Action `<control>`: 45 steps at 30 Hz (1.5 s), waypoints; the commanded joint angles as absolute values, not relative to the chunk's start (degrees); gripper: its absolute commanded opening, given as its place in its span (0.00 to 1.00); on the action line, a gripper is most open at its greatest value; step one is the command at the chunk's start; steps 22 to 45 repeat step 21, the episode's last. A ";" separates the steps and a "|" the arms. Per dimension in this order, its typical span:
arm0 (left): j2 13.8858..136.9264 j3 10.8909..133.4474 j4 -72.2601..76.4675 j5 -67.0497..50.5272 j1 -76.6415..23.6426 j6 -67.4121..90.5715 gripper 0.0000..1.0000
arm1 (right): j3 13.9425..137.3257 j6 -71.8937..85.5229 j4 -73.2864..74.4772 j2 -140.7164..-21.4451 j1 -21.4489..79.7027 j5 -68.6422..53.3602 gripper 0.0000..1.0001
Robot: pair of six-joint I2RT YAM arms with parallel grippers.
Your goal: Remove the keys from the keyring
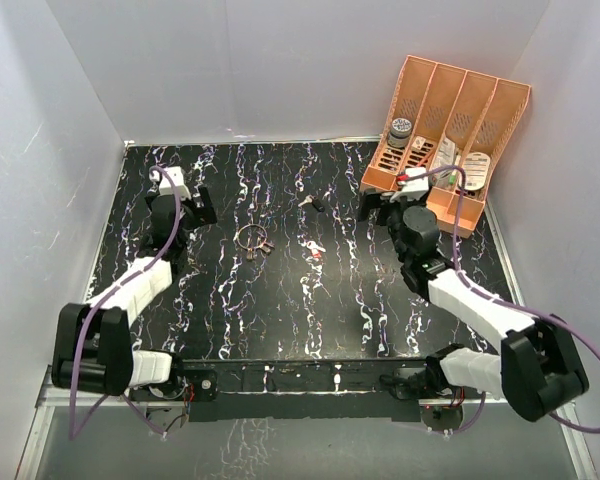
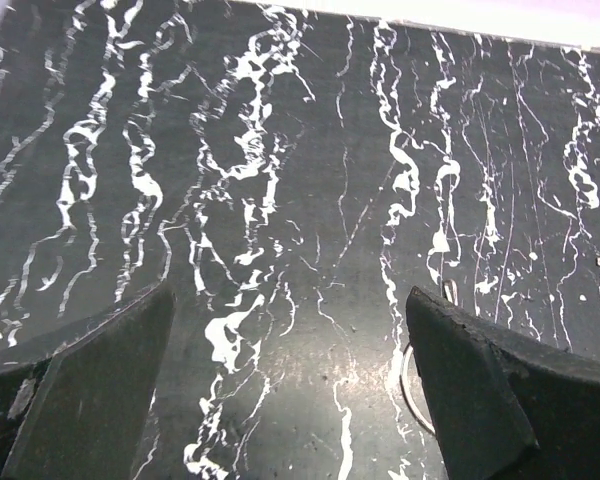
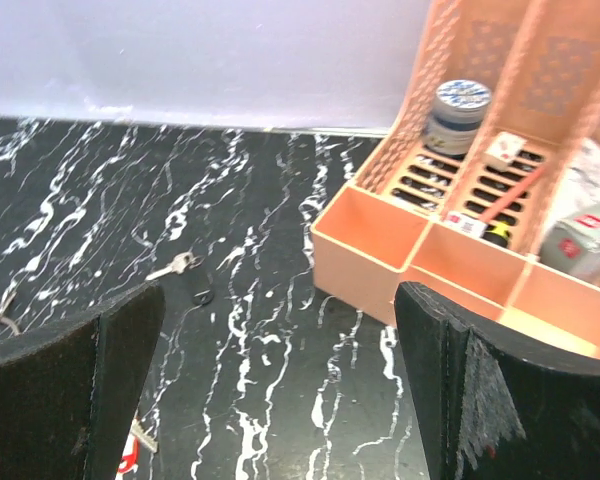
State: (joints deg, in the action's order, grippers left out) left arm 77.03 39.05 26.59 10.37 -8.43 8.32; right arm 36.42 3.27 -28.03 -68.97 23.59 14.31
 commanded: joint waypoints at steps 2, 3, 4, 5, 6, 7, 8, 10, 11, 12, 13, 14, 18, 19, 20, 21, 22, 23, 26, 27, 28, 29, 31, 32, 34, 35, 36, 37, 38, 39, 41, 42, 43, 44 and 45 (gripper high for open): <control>68.39 35.95 25.57 14.91 -8.88 6.63 0.99 | 30.88 3.19 -35.67 -61.26 23.20 24.74 0.98; 67.28 35.49 25.38 14.85 -8.88 6.75 0.99 | 29.79 3.64 -36.16 -59.92 23.20 25.44 0.98; 66.21 35.19 25.28 14.79 -8.94 6.74 0.99 | 28.65 4.03 -36.59 -58.51 23.20 26.08 0.98; 65.31 34.81 25.11 14.69 -8.95 6.71 0.99 | 27.63 4.35 -36.91 -57.25 23.20 26.69 0.98; 64.07 34.46 25.07 14.44 -8.92 6.42 0.99 | 26.68 4.39 -37.19 -56.15 23.18 27.09 0.98; 63.24 33.96 25.05 14.13 -9.03 6.12 0.99 | 25.86 4.32 -37.38 -55.14 23.19 27.52 0.98; 62.61 33.38 25.35 14.03 -9.05 6.05 0.99 | 25.29 4.31 -37.25 -54.24 23.14 28.10 0.98; 61.88 32.46 25.70 14.23 -9.05 5.93 0.99 | 24.61 4.35 -36.46 -53.37 23.19 28.63 0.98; 61.75 32.29 25.51 14.59 -9.01 5.96 0.99 | 24.35 4.39 -36.13 -53.08 23.19 28.65 0.98; 61.66 32.06 25.24 15.02 -9.13 6.03 0.99 | 24.13 4.39 -35.98 -52.87 23.18 28.68 0.98; 61.57 31.89 24.97 15.59 -9.14 6.10 0.99 | 23.97 4.46 -35.83 -52.68 23.20 28.74 0.98; 61.36 31.60 24.82 15.89 -9.14 6.03 0.99 | 23.79 4.44 -35.78 -52.46 23.20 28.82 0.98; 60.57 30.76 24.64 17.56 -9.13 5.43 0.99 | 23.56 4.25 -35.77 -52.04 23.20 29.18 0.98; 60.46 30.72 24.77 17.71 -9.14 5.34 0.99 | 23.56 4.22 -35.80 -52.03 23.20 29.18 0.98; 60.15 30.49 25.18 17.68 -9.14 5.42 0.99 | 23.55 4.18 -35.87 -52.20 23.18 29.14 0.98; 59.88 30.27 25.63 17.52 -9.14 5.57 0.99 | 23.55 4.14 -35.94 -52.39 23.20 29.15 0.98; 59.88 30.27 25.63 17.52 -9.14 5.57 0.99 | 23.55 4.14 -35.94 -52.39 23.20 29.15 0.98; 59.88 30.27 25.63 17.52 -9.14 5.57 0.99 | 23.55 4.14 -35.94 -52.39 23.20 29.15 0.98; 59.88 30.27 25.63 17.52 -9.14 5.57 0.99 | 23.55 4.14 -35.94 -52.39 23.20 29.15 0.98; 59.88 30.27 25.63 17.52 -9.14 5.57 0.99 | 23.55 4.14 -35.94 -52.39 23.20 29.15 0.98; 59.88 30.27 25.63 17.52 -9.14 5.57 0.99 | 23.55 4.14 -35.94 -52.39 23.20 29.15 0.98; 59.88 30.27 25.63 17.52 -9.14 5.57 0.99 | 23.55 4.14 -35.94 -52.39 23.20 29.15 0.98; 59.88 30.27 25.63 17.52 -9.14 5.57 0.99 | 23.55 4.14 -35.94 -52.39 23.20 29.15 0.98; 59.88 30.27 25.63 17.52 -9.14 5.57 0.99 | 23.55 4.14 -35.94 -52.39 23.20 29.15 0.98; 59.88 30.27 25.63 17.52 -9.14 5.57 0.99 | 23.55 4.14 -35.94 -52.39 23.20 29.15 0.98; 59.88 30.27 25.63 17.52 -9.14 5.57 0.99 | 23.55 4.14 -35.94 -52.39 23.20 29.15 0.98; 59.88 30.27 25.63 17.52 -9.14 5.57 0.99 | 23.55 4.14 -35.94 -52.39 23.20 29.15 0.98; 59.88 30.27 25.63 17.52 -9.14 5.57 0.99 | 23.55 4.14 -35.94 -52.39 23.20 29.15 0.98; 59.88 30.27 25.63 17.52 -9.14 5.57 0.99 | 23.55 4.14 -35.94 -52.39 23.20 29.15 0.98; 59.88 30.27 25.63 17.52 -9.14 5.57 0.99 | 23.55 4.14 -35.94 -52.39 23.20 29.15 0.98; 59.88 30.27 25.63 17.52 -9.14 5.57 0.99 | 23.55 4.14 -35.94 -52.39 23.20 29.15 0.98; 59.88 30.27 25.63 17.52 -9.14 5.57 0.99 | 23.55 4.14 -35.94 -52.39 23.20 29.15 0.98; 59.88 30.27 25.63 17.52 -9.14 5.57 0.99 | 23.55 4.14 -35.94 -52.39 23.20 29.15 0.98; 59.88 30.27 25.63 17.52 -9.14 5.57 0.99 | 23.55 4.14 -35.94 -52.39 23.20 29.15 0.98; 59.88 30.27 25.63 17.52 -9.14 5.57 0.99 | 23.55 4.14 -35.94 -52.39 23.20 29.15 0.98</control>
